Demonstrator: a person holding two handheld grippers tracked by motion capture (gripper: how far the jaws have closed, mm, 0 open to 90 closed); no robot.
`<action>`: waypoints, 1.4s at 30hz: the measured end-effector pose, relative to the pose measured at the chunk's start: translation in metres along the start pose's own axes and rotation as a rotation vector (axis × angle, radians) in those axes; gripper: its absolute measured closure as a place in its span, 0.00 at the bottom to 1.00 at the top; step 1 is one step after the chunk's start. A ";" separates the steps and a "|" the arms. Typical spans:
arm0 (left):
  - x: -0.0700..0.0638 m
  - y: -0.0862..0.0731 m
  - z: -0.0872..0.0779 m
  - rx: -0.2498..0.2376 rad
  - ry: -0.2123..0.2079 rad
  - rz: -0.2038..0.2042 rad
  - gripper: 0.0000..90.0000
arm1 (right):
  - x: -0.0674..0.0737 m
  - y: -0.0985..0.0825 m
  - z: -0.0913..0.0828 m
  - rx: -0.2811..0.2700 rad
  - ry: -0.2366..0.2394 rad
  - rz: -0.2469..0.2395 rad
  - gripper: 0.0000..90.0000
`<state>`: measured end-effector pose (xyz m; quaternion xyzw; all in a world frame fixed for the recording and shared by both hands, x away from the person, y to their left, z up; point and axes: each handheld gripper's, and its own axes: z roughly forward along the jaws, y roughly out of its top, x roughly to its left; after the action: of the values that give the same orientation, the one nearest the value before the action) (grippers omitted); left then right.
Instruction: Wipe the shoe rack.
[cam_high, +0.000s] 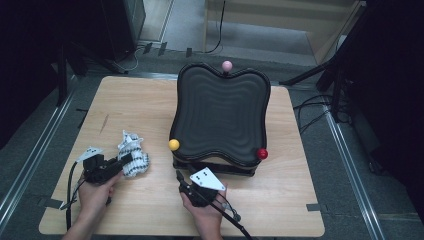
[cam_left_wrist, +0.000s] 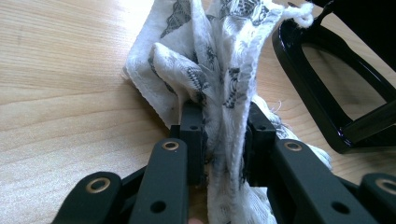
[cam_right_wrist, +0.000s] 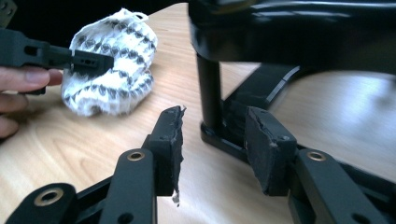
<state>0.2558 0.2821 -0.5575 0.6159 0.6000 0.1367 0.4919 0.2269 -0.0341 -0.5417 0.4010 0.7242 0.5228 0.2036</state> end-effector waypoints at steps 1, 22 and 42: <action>0.000 0.000 0.000 -0.002 0.000 0.000 0.82 | 0.001 0.001 0.004 0.002 -0.002 0.004 0.64; -0.009 -0.001 0.002 0.007 -0.015 0.061 0.85 | 0.016 0.006 0.035 -0.035 -0.115 -0.051 0.84; -0.099 -0.002 0.049 0.055 -0.260 0.226 0.85 | -0.026 -0.031 -0.068 -0.023 -0.034 -0.102 0.85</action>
<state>0.2683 0.1737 -0.5409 0.7050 0.4618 0.0938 0.5300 0.1824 -0.0987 -0.5485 0.3701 0.7340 0.5130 0.2471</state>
